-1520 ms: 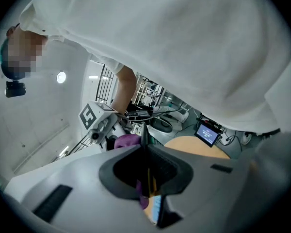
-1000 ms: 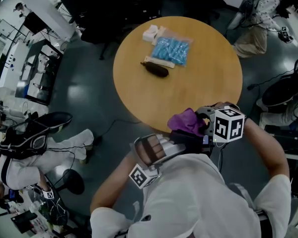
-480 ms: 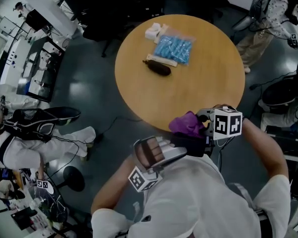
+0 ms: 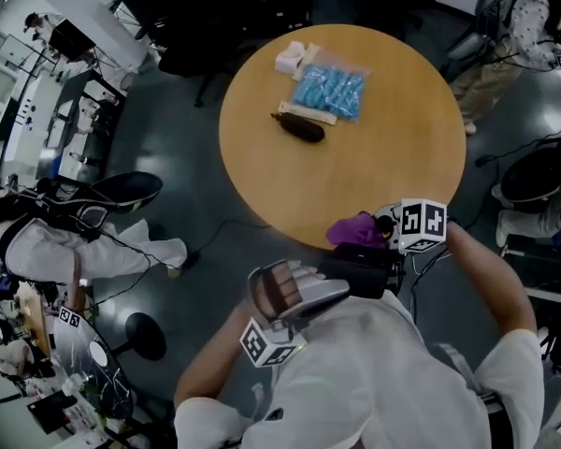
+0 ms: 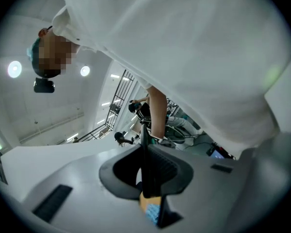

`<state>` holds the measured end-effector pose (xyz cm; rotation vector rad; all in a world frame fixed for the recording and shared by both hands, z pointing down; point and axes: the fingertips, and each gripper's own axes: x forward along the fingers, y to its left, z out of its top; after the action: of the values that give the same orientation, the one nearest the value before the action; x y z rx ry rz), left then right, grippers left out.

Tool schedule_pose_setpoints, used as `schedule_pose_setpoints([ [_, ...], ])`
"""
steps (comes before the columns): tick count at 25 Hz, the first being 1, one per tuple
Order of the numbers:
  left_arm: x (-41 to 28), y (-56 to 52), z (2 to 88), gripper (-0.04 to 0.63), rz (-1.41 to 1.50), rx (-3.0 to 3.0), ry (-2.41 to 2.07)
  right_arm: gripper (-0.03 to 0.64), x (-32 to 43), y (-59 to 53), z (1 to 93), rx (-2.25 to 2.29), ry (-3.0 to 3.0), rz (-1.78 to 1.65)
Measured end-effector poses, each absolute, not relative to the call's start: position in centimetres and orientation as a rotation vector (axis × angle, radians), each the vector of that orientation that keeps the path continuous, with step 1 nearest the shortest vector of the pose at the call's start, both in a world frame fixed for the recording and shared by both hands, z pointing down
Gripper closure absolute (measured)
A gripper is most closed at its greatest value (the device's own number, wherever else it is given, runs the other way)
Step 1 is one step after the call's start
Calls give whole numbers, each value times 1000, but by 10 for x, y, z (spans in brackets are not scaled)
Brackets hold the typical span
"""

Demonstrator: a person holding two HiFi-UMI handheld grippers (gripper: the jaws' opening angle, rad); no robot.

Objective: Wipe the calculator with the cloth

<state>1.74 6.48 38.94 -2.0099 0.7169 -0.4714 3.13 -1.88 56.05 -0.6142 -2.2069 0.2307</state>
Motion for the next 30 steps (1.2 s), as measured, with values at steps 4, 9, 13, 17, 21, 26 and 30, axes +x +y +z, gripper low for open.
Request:
schedule_pose_setpoints([
  [4, -6, 40, 361, 551, -335, -2142, 927, 535, 48, -39, 601, -467, -2240, 426],
  [9, -53, -27, 381, 551, -153, -2495, 1306, 535, 65, -81, 608, -153, -2427, 633],
  [13, -88, -83, 468, 551, -5, -2860, 1683, 535, 86, -97, 608, 37, -2501, 691],
  [17, -98, -124, 572, 551, 2, -3110, 1777, 535, 110, -96, 614, 187, -2528, 777],
  [21, -88, -141, 678, 551, -223, -3355, 1760, 535, 127, -84, 623, 271, -2529, 874],
  [26, -82, -146, 752, 551, -262, -3544, 1802, 535, 130, -70, 631, 303, -2521, 940],
  [30, -85, -149, 776, 551, -251, -3593, 1882, 535, 128, -67, 629, 325, -2532, 974],
])
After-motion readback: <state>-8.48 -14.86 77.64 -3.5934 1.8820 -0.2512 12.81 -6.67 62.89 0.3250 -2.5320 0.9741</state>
